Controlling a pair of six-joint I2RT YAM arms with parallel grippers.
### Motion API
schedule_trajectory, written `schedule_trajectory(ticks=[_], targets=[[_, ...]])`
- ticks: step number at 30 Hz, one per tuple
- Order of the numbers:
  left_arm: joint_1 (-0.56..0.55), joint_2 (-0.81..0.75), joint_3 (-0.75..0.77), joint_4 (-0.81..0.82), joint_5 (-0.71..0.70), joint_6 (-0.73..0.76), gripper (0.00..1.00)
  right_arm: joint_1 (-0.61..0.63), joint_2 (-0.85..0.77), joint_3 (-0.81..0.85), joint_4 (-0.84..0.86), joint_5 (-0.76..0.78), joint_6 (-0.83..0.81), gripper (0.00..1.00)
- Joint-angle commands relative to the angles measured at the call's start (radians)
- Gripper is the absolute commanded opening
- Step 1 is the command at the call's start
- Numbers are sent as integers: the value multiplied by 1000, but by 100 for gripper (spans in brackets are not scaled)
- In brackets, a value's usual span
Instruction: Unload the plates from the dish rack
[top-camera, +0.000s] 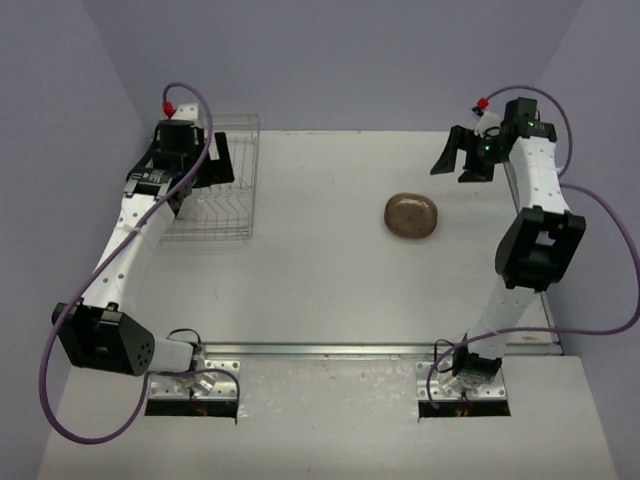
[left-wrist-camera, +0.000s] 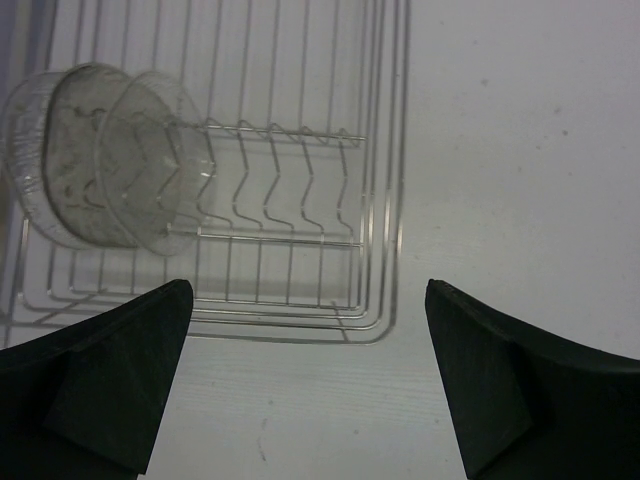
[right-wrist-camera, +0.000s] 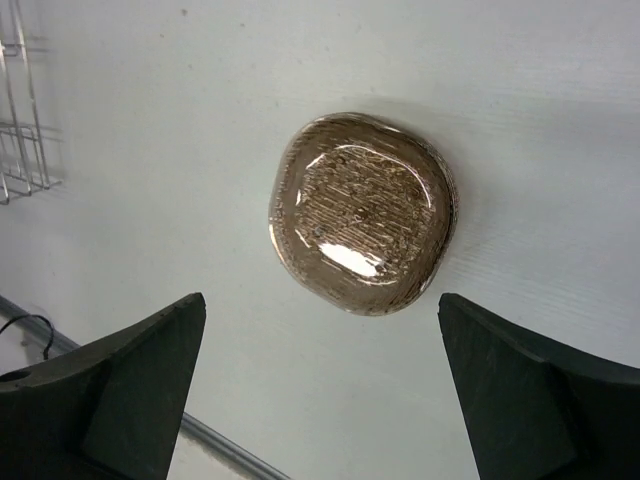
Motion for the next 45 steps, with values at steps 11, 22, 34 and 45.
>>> schedule_trajectory(ticks=[11,22,34,45], targets=[[114,211,157,-12,-288,288,86,133,-615,-684,417,176,-1,99],[171,378,164,41,-340,286,78,179,-772,-932,492,177,-14,99],[203,506,204,64,-342,223,61,179,-745,-895,451,131,3,99],[223,529,201,87,-353,232,42,178,-743,-908,453,128,8,99]])
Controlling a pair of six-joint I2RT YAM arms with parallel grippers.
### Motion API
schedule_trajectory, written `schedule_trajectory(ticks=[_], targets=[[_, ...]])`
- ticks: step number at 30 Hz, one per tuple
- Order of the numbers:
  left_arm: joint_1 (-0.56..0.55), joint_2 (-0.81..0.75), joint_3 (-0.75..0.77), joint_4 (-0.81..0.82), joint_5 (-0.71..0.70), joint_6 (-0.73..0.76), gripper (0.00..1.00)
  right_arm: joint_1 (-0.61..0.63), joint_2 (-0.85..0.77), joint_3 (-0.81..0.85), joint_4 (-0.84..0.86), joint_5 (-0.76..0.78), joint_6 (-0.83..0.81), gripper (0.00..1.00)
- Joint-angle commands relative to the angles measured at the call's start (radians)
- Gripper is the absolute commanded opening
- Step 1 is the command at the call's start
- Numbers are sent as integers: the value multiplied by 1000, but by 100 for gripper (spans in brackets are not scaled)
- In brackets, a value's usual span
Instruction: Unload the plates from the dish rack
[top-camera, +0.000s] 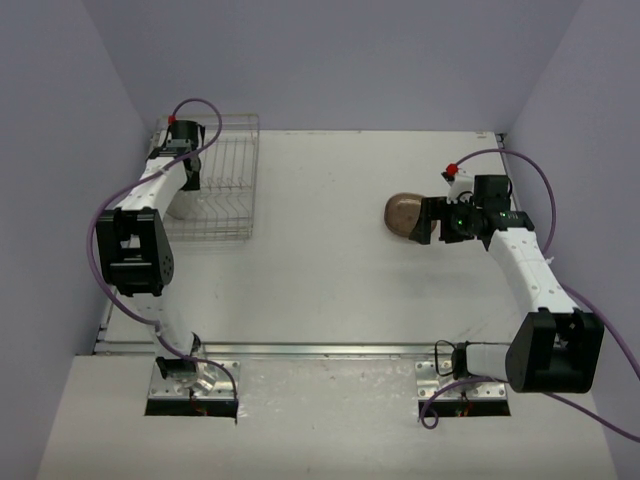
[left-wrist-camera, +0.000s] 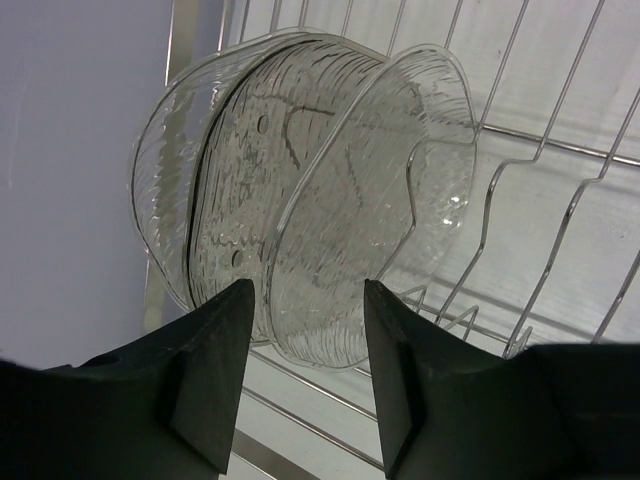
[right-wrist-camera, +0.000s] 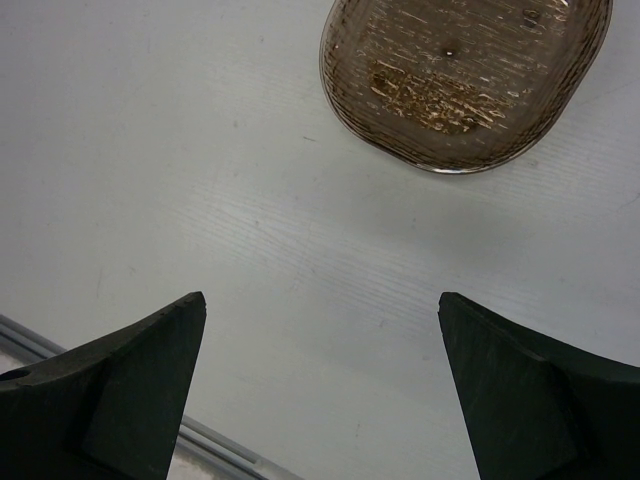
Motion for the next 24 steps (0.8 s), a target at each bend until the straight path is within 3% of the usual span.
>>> schedule_trajectory(ticks=[1,14,24], targets=[[23,-4,39,51,-13,-2,38,1,0,29,23,-19,3,99],[44,-38,49,57,-25,10,0,1,5,25,23,-20,5,99],[24,-151,74,103,-107,100,0,2,15,34,23,-27,11,99]])
